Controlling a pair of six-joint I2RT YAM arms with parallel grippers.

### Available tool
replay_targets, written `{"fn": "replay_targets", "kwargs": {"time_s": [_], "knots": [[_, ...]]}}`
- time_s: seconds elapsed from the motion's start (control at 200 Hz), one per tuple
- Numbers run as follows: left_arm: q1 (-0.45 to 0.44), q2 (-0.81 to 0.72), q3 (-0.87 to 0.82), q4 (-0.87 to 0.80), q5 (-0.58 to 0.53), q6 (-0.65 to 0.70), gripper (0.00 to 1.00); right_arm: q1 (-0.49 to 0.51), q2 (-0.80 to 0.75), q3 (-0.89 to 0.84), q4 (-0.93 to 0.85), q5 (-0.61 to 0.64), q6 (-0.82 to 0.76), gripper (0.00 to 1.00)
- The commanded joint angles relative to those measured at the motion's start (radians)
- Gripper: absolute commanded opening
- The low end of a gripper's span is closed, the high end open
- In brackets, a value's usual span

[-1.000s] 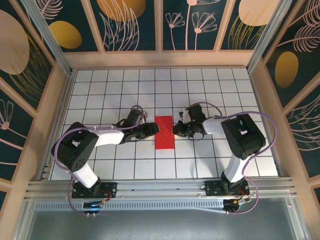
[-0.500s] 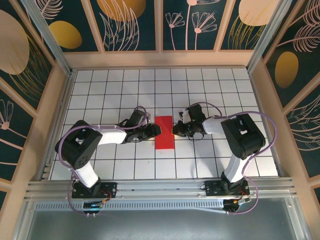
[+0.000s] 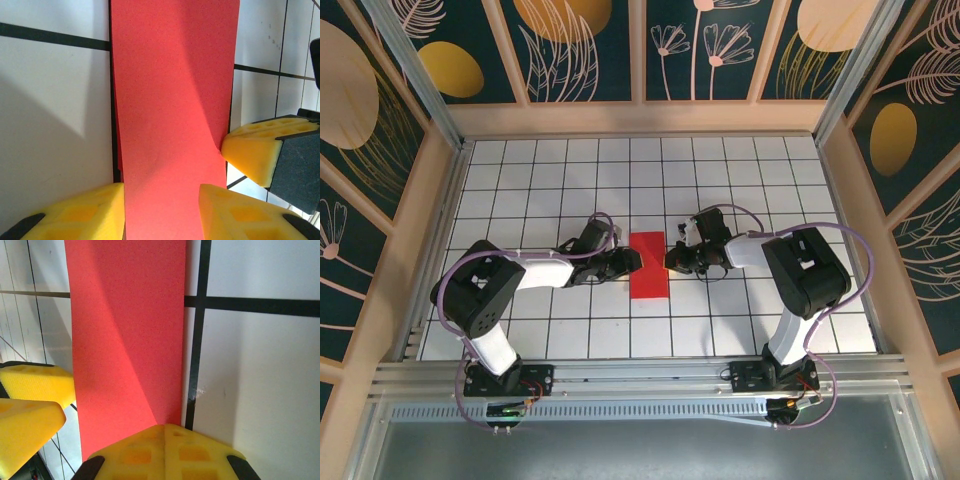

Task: Fold a paper plane with a square sheet of paper (fold left side to right side)
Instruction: Third fold the triangle at the center of the table.

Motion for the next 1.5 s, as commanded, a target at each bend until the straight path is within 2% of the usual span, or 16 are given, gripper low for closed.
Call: {"fn": "replay_targets", "kwargs": {"time_s": [0.0,0.265,0.44,0.52,0.591,0.646,0.741,0.856,0.991,1.156,1.331,1.496], "knots": [[-0.005,-0.032,0.009,0.015,-0.016,-0.007,0.38,0.019,0.037,-0.006,-0.046,0.075,-0.027,0.0],[-0.006,-0.037,0.009,-0.002,-0.028,-0.008,0.25,0.018,0.031,-0.002,-0.043,0.083,-0.032,0.0],[-0.006,-0.046,0.009,-0.002,-0.03,-0.011,0.08,0.019,0.003,-0.001,-0.025,0.088,-0.042,0.0],[-0.007,-0.051,0.01,-0.005,-0.028,-0.014,0.0,0.017,-0.034,0.001,-0.02,0.116,-0.063,0.14],[-0.007,-0.053,0.013,-0.01,-0.02,-0.019,0.0,0.017,-0.088,-0.01,-0.003,0.158,-0.089,0.31],[-0.006,-0.055,0.02,-0.021,-0.021,-0.023,0.0,0.018,-0.137,-0.024,0.007,0.196,-0.115,0.39],[-0.007,-0.062,0.029,-0.036,-0.026,-0.039,0.0,0.018,-0.243,-0.064,0.036,0.246,-0.159,0.48],[-0.006,-0.068,0.037,-0.055,-0.041,-0.064,0.0,0.05,-0.392,-0.14,0.079,0.314,-0.212,0.53],[-0.007,-0.07,0.041,-0.056,-0.042,-0.082,0.0,0.188,-0.515,-0.21,0.086,0.483,-0.269,0.55],[-0.005,-0.07,0.037,-0.051,-0.027,-0.097,0.0,0.451,-0.564,-0.283,0.116,0.738,-0.293,0.57],[-0.007,-0.072,0.035,-0.053,-0.019,-0.108,0.0,0.684,-0.513,-0.324,0.15,0.993,-0.335,0.63],[-0.007,-0.07,0.035,-0.055,-0.024,-0.113,0.0,0.775,-0.393,-0.311,0.172,1.15,-0.392,0.71]]}}
